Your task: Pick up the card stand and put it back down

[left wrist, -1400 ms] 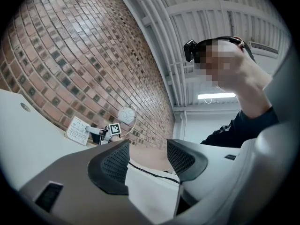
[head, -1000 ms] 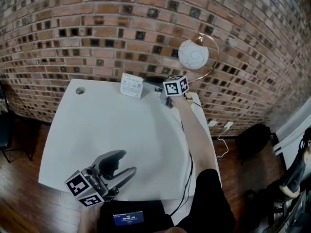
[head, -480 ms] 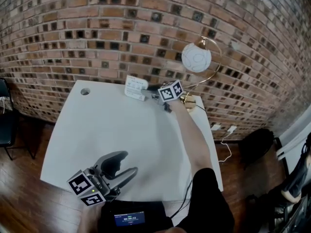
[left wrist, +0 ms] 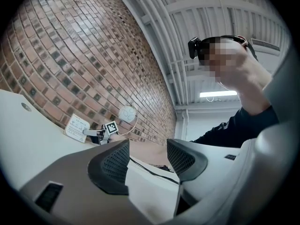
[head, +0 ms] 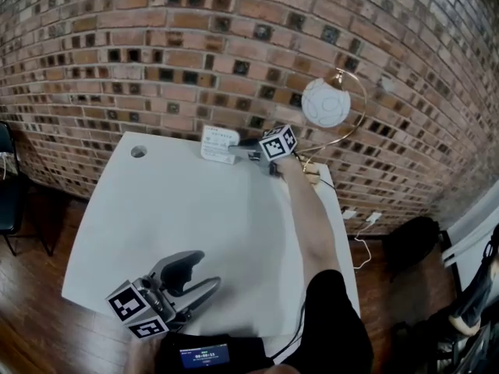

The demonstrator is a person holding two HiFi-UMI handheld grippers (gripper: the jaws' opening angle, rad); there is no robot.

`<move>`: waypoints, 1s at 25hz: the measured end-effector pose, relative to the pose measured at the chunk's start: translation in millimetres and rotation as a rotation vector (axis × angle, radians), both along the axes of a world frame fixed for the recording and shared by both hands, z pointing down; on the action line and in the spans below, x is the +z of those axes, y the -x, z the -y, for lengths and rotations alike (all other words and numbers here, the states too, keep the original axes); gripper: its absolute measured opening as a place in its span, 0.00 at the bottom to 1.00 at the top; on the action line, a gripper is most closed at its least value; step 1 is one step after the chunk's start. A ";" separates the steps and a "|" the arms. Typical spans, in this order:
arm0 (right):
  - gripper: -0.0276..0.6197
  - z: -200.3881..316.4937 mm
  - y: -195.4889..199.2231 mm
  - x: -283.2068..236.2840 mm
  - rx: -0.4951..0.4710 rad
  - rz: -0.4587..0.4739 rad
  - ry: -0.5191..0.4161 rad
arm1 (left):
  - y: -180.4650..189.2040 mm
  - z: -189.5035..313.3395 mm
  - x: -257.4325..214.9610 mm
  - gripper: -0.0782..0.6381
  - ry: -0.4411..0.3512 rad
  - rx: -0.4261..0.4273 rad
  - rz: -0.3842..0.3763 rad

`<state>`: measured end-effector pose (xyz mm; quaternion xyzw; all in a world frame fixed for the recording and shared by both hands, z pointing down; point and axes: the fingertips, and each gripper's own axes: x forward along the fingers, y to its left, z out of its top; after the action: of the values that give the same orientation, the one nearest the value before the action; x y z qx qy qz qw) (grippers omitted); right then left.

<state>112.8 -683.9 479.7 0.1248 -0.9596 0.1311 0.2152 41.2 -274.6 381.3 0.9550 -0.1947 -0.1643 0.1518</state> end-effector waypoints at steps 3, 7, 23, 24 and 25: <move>0.23 2.6 -4.2 -2.0 0.017 0.009 0.010 | 0.1 3.5 1.8 0.46 0.003 0.000 0.000; 0.23 1.3 -3.9 -1.4 0.007 0.001 -0.014 | -1.2 5.7 6.3 0.46 0.007 0.004 0.002; 0.24 -20.1 -53.5 -38.8 0.289 0.045 -0.055 | 3.9 -1.9 -3.1 0.46 0.006 -0.006 -0.018; 0.24 -32.1 -54.9 -48.4 0.288 0.062 -0.067 | 5.6 -3.2 -4.9 0.46 0.005 -0.013 -0.018; 0.23 -47.9 -54.1 -60.0 0.276 0.089 -0.081 | 7.7 -4.8 -7.1 0.46 0.004 -0.020 -0.017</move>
<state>167.0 -635.9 419.6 0.2580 -0.9466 0.1260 0.1471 33.6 -269.8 374.2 0.9513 -0.2034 -0.1735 0.1537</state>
